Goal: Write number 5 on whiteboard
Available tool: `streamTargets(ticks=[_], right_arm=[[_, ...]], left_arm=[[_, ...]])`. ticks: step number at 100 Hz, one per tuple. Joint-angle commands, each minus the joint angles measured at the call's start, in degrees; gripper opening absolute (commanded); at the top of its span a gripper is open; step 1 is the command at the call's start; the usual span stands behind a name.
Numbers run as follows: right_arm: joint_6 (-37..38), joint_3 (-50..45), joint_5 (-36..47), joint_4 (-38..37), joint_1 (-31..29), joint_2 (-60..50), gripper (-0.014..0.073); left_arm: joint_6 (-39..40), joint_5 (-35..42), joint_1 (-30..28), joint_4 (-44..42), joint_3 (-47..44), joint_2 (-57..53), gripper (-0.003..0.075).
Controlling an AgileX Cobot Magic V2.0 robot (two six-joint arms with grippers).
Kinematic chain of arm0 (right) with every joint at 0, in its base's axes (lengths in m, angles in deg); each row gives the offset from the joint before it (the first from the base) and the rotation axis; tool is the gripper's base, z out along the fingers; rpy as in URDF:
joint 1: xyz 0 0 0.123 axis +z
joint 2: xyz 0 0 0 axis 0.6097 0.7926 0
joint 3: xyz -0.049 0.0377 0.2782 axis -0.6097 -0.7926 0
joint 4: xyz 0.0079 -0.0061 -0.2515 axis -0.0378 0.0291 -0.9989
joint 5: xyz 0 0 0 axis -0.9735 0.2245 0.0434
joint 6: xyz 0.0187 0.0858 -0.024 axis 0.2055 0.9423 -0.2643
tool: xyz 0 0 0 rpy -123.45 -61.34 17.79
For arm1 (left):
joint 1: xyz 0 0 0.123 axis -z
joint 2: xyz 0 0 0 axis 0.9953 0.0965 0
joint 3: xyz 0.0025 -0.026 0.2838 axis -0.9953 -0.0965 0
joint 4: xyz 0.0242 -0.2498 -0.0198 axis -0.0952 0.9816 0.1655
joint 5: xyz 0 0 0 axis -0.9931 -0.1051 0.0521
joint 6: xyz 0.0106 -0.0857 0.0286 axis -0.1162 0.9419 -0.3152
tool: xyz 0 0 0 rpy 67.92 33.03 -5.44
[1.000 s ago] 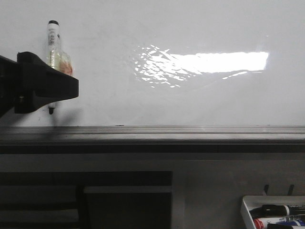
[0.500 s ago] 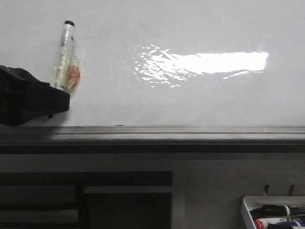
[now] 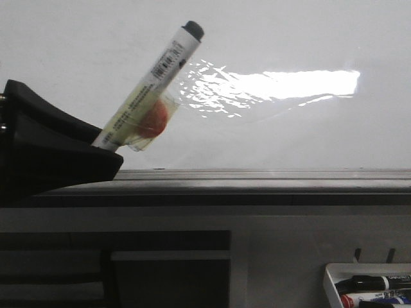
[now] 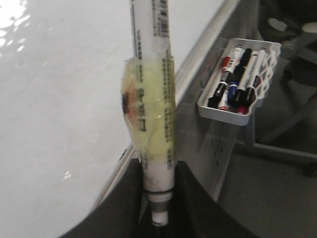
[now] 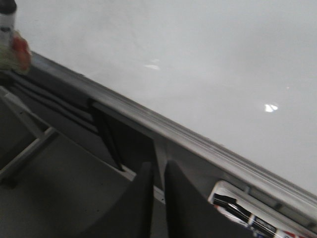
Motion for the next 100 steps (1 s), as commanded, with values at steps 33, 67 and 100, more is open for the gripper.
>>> streamTargets(ticks=[33, 67, 100], right_arm=[[-0.56, 15.0, 9.78, 0.63, 18.5, 17.67, 0.0379], [-0.56, 21.11, 12.45, 0.63, 20.56, 29.63, 0.0379], [-0.45, 22.37, 13.09, 1.2, 20.56, 31.18, -0.0067]], left_arm=[[-3.24, 6.54, -0.02, -4.71, 1.98, -2.35, -0.002], [-3.24, 6.54, -0.02, -4.76, 1.98, -2.35, -0.002], [-3.24, 6.54, -0.02, -4.99, 1.98, -2.35, -0.002]])
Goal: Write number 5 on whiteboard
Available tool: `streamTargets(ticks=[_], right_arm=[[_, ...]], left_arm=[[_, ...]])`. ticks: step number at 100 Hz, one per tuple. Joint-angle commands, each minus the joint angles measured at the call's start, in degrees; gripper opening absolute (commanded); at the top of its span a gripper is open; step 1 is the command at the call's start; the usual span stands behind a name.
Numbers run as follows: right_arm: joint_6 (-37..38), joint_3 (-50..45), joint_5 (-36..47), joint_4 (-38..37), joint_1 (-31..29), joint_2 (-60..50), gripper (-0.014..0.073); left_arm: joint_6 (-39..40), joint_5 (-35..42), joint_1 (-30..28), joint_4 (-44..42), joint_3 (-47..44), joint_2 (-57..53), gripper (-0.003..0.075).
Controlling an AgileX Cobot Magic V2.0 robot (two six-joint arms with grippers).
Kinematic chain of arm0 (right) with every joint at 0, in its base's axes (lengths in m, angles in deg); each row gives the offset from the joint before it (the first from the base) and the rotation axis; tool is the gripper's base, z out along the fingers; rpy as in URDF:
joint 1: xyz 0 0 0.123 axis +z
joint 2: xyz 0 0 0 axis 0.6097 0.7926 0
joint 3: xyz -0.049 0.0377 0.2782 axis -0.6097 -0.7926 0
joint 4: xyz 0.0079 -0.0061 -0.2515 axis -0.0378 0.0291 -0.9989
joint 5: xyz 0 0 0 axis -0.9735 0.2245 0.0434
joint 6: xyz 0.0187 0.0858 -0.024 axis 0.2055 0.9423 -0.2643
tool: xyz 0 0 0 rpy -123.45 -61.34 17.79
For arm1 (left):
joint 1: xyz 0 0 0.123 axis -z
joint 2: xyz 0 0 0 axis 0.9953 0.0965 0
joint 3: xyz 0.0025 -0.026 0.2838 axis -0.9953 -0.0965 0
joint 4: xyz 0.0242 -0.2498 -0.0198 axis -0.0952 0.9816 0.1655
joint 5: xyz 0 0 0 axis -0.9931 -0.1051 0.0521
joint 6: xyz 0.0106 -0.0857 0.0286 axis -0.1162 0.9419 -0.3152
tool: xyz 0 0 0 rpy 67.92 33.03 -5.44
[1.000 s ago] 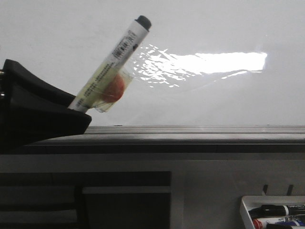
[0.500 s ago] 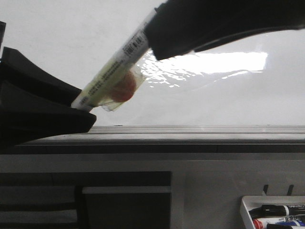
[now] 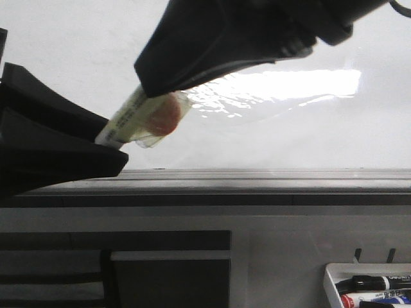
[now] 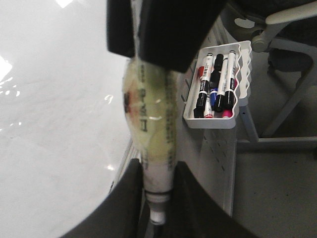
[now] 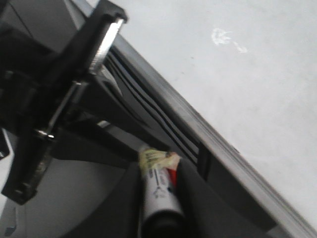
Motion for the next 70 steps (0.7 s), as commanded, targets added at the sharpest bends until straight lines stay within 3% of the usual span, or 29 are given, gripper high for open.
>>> streamTargets(ticks=[1, 17, 22, 34, 41, 58, 70], right_arm=[[-0.21, 2.01, 4.25, -0.4, -0.19, -0.69, -0.0064], [-0.21, 2.01, 3.83, -0.4, -0.19, -0.69, -0.0064], [-0.21, 2.01, 3.56, -0.4, -0.19, -0.69, -0.0064], [-0.21, 2.01, 3.43, -0.4, -0.19, -0.69, -0.0064], [-0.21, 2.01, 3.21, 0.52, -0.19, -0.69, -0.0064], [-0.21, 2.01, 2.92, 5.27, -1.88, -0.69, -0.0064], [-0.21, 2.23, 2.8, 6.54, -3.58, -0.69, -0.0064]], left_arm=[[0.4, 3.71, -0.02, 1.45, 1.62, -0.99, -0.002], [0.4, 4.28, -0.02, 1.45, 1.62, -0.99, 0.0017], [0.4, 4.7, -0.02, 1.45, 1.62, -0.99, 0.0078], [0.4, 4.76, -0.02, 1.71, 1.62, -0.99, 0.0323], [0.4, 4.4, -0.02, 1.96, 1.62, -0.99, 0.0426], [0.61, 1.9, -0.02, 2.42, 1.62, -1.5, 0.044], [6.64, 0.18, -0.02, 3.02, 1.62, -4.9, 0.044]])
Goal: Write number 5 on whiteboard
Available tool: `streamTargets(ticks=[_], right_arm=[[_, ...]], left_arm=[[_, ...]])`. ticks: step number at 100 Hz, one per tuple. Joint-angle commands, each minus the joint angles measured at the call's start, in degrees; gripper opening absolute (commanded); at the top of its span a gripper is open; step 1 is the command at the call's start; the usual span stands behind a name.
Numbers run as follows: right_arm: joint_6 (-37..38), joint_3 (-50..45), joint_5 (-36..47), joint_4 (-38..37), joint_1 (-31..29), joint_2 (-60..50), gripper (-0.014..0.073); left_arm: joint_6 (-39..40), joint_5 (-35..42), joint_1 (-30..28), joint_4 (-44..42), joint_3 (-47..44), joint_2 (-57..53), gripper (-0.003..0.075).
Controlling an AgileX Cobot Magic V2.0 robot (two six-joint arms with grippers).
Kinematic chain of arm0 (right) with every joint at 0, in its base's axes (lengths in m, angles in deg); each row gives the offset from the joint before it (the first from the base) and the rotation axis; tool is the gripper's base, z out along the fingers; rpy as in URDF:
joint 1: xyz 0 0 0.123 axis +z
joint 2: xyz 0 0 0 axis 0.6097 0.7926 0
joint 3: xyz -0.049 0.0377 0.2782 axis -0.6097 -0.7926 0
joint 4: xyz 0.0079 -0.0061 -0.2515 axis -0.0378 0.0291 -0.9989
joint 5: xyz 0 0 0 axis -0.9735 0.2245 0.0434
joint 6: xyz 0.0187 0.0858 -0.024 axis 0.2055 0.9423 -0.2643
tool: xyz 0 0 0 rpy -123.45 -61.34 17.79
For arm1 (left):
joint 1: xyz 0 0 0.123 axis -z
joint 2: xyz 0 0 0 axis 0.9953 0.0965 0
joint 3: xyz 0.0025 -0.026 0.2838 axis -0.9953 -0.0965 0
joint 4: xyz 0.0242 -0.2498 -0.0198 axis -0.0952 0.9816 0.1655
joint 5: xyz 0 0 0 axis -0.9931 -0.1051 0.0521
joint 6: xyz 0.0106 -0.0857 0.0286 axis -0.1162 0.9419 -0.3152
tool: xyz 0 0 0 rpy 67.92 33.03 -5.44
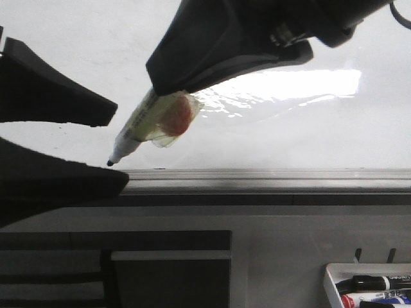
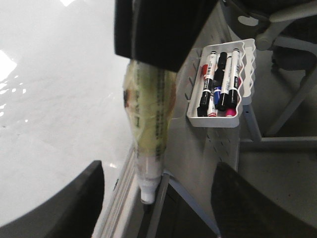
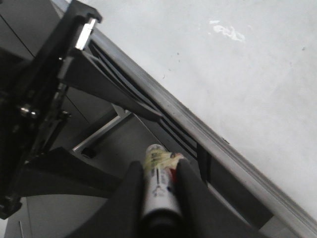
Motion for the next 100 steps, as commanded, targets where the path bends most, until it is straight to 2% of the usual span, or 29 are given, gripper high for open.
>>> streamTargets(ticks=[1, 10, 23, 34, 41, 61, 80, 100], right_arm=[[-0.21, 2.2, 3.31, 1.21, -1.35, -1.12, -0.0064], [-0.21, 3.73, 2.42, 1.21, -2.74, -1.12, -0.0064], [-0.32, 7.24, 0.86, 0.52, -5.61, -1.09, -0.0064], [-0.32, 10.83, -0.91, -0.2, -8.23, -0.43, -0.0064], [-0.61, 13.14, -1.34, -0.71, -9.34, 0.68, -0.0064], [-1.34, 19.73, -1.49, -2.34, -11.47, 6.2, -0.0064], [-1.34, 23.97, -1.73, -2.91, -13.12, 10.11, -0.0064], [-1.34, 20.78, -6.22, -2.94, -13.76, 11.45, -0.0061]], left_arm=[[5.15, 1.03, -0.02, 2.71, 1.53, -3.7, 0.044], [6.24, -5.54, -0.02, 4.69, 1.53, -8.4, 0.044], [6.24, -16.81, -0.82, 13.57, 1.53, -16.84, 0.044], [6.24, -20.86, -1.7, 22.44, 1.53, -22.54, 0.0439], [6.24, -20.43, -2.19, 25.48, 1.53, -24.9, 0.0429], [6.24, -17.89, -4.01, 25.6, 1.53, -26.67, 0.0326], [6.24, -17.01, -5.07, 28.35, 1.53, -26.67, 0.0324], [6.24, -15.75, -5.07, 28.35, 1.53, -26.67, 0.0324]])
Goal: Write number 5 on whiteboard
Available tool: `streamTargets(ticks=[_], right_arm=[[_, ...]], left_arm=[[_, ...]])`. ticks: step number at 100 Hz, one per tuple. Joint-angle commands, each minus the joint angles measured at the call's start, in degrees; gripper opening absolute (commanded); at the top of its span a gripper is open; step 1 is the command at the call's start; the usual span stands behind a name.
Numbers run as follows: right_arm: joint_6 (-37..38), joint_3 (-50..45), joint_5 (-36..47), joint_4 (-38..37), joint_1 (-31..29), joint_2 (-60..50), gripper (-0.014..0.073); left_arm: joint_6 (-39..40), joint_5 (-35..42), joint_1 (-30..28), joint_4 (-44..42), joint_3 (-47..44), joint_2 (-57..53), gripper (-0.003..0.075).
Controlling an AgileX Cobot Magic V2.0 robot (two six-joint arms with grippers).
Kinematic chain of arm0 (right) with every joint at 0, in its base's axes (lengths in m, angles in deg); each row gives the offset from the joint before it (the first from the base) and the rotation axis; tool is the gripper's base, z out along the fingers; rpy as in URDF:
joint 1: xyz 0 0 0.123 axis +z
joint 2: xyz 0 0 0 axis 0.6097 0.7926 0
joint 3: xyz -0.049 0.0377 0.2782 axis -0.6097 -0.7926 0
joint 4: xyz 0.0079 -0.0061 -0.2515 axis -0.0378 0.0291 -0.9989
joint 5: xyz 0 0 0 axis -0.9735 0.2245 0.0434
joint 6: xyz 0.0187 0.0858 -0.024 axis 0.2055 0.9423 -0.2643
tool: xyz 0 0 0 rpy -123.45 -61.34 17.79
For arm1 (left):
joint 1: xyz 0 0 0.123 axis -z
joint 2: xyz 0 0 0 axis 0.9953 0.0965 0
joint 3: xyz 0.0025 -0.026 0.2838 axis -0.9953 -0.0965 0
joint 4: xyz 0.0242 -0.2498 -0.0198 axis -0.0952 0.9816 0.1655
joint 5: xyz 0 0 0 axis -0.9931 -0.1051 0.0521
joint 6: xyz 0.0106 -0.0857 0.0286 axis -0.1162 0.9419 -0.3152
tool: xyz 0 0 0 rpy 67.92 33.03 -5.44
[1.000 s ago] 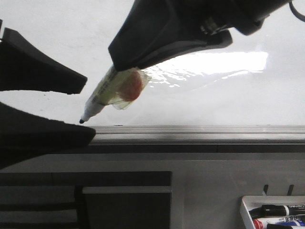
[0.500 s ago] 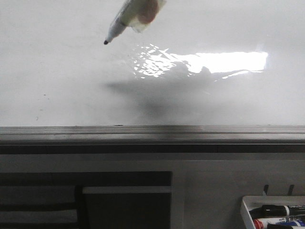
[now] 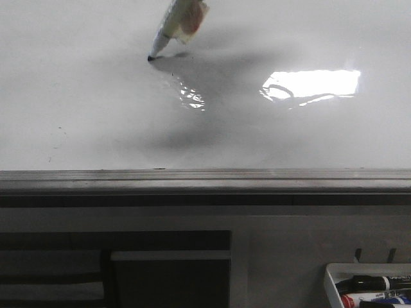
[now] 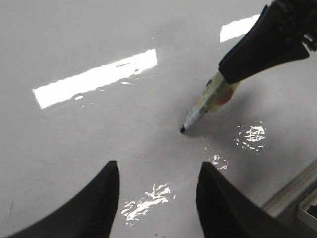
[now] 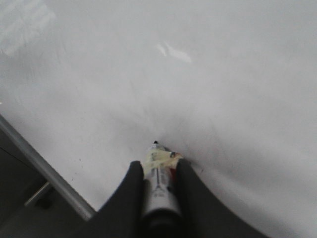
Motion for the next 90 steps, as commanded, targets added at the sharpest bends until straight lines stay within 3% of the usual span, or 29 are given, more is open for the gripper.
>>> streamTargets(ticks=[1, 28, 46, 69, 90], right_arm=[[-0.78, -0.39, 0.84, -0.56, -0.36, -1.27, -0.0061], [-0.78, -3.68, 2.21, -0.26, -0.51, -2.55, -0.0061], [-0.78, -4.15, -4.35, -0.26, -0.36, -3.39, -0.006], [-0.78, -2.34, 3.65, 0.26, 2.48, 1.03, -0.006], [-0.78, 1.11, 0.34, 0.55, 2.48, -3.38, -0.0061]], left_arm=[[0.73, 4.47, -0.04, 1.09, 1.64, -0.13, 0.0324], [0.73, 5.01, -0.04, 1.09, 1.64, -0.13, 0.0324], [0.73, 5.15, -0.04, 1.09, 1.64, -0.13, 0.0324], [0.73, 5.36, -0.04, 1.09, 1.64, -0.13, 0.0324], [0.73, 5.36, -0.04, 1.09, 1.64, -0.13, 0.0324]])
